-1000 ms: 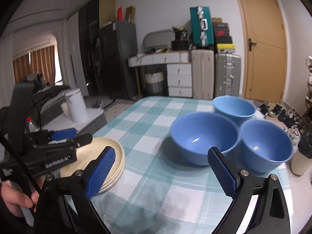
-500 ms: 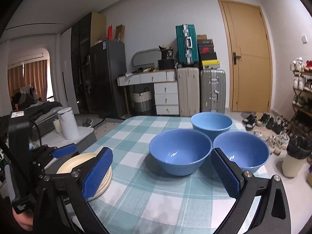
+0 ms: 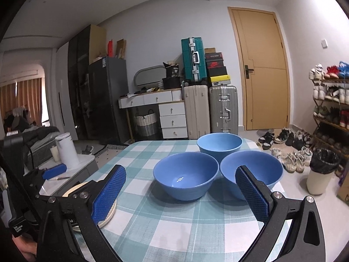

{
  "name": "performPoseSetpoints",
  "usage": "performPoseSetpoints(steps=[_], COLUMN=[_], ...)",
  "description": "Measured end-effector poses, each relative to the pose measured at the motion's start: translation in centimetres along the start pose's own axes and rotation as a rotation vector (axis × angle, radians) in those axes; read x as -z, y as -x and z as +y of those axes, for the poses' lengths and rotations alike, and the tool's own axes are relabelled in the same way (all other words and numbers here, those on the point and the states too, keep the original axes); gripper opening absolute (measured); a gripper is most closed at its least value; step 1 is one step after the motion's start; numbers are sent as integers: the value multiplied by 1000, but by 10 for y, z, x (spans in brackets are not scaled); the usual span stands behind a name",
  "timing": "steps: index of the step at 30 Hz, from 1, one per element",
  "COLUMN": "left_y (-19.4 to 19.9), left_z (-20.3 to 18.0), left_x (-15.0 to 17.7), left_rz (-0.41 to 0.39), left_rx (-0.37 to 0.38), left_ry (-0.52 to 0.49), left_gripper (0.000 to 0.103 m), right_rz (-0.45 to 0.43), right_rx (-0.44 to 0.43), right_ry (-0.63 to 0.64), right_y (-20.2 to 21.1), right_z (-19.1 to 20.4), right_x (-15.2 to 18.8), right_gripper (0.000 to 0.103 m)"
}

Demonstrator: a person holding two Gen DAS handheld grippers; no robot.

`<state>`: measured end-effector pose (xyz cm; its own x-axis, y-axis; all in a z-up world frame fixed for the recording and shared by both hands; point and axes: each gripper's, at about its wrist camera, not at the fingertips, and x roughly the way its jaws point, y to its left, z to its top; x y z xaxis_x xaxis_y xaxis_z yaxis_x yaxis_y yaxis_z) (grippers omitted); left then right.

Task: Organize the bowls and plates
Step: 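Withdraw both grippers from the stacked cream plates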

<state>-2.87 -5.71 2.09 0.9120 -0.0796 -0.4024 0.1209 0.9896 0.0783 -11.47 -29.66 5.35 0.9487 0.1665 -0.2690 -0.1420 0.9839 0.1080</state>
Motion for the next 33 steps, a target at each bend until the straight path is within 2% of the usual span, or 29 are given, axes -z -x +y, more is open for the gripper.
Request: performPoseSetpoints(steps=[6, 16, 20, 33], left_y=[-3, -18, -22, -22], left_z=[4, 19, 22, 13], left_x=[0, 0, 3, 5], left_rz=[25, 106, 128, 119], left_rx=[20, 86, 96, 55], left_ry=[55, 240, 279, 212], left_gripper=[99, 99, 99, 99], right_rz=[11, 30, 38, 70], right_rx=[10, 12, 11, -1], right_ry=[-39, -37, -33, -71], right_y=[-1, -6, -6, -14], right_z=[-9, -8, -8, -13], right_x=[-2, -1, -1, 4], right_gripper=[102, 102, 102, 102])
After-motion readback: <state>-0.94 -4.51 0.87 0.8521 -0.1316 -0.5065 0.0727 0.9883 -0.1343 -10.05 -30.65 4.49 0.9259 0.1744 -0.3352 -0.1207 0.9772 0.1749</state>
